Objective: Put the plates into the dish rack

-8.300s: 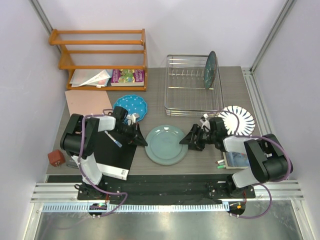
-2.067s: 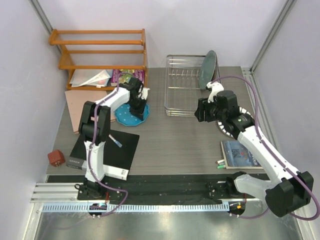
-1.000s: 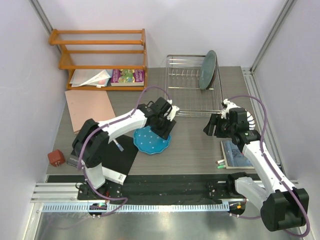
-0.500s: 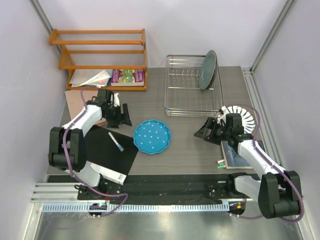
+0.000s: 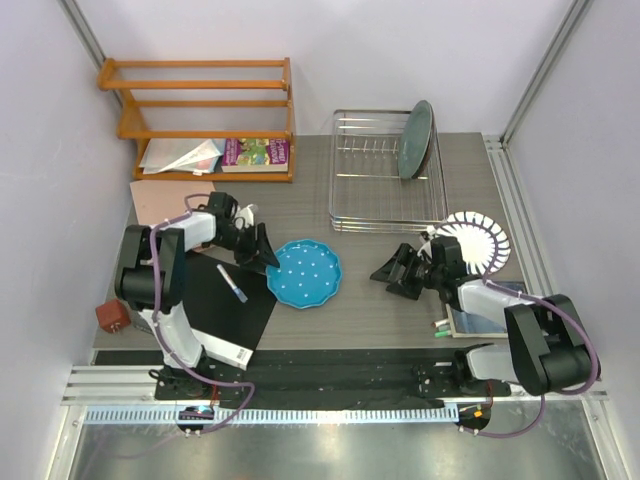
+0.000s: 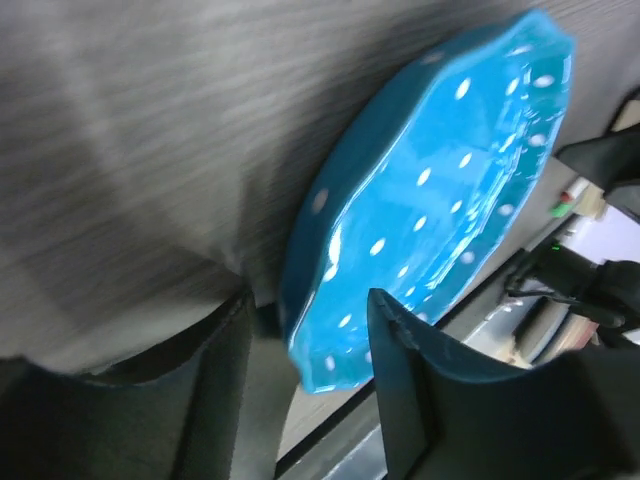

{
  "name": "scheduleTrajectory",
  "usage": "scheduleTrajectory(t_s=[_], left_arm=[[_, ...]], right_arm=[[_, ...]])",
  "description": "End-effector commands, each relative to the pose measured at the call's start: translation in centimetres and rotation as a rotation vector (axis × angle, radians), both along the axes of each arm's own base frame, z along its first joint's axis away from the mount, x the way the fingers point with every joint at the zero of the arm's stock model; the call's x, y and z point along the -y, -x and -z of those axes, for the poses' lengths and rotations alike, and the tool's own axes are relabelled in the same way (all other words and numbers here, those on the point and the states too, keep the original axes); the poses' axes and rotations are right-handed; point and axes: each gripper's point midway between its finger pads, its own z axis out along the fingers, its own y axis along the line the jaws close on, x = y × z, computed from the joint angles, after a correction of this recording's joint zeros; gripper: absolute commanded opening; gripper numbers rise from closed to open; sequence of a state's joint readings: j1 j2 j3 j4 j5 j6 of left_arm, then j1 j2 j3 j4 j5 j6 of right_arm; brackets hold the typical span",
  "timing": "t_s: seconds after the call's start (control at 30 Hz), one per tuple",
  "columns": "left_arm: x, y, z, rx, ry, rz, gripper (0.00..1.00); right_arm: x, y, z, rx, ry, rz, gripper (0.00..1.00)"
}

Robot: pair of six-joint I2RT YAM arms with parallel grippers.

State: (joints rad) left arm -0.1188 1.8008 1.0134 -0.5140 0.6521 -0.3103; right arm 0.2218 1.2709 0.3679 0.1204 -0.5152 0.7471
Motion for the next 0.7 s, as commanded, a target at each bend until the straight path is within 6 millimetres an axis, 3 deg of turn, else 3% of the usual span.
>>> scheduleTrajectory(t_s=[0.0, 0.2, 0.4, 0.67], left_arm=[[1.9, -0.3, 0.5, -0.026, 0.090, 0.079, 0.42], [3.4, 1.8, 1.3, -0.071, 0.135, 0.109, 0.26], [5.3, 3.4, 0.8, -0.075, 0.182, 0.171, 0.10], [6.3, 4.4, 1.6, -0.110, 0.210, 0.215, 0.02]], right_arm=[[-0.6, -1.4, 0.8, 0.019, -0.017, 0.061, 0.75], [-2.6, -2.0, 1.4, 0.059, -0.015, 0.054, 0.74], [-4.0, -0.8, 2.4, 0.028, -0.013, 0.018, 0.75], [-4.3, -0.5, 3.1, 0.011, -0.025, 0.021, 0.80]])
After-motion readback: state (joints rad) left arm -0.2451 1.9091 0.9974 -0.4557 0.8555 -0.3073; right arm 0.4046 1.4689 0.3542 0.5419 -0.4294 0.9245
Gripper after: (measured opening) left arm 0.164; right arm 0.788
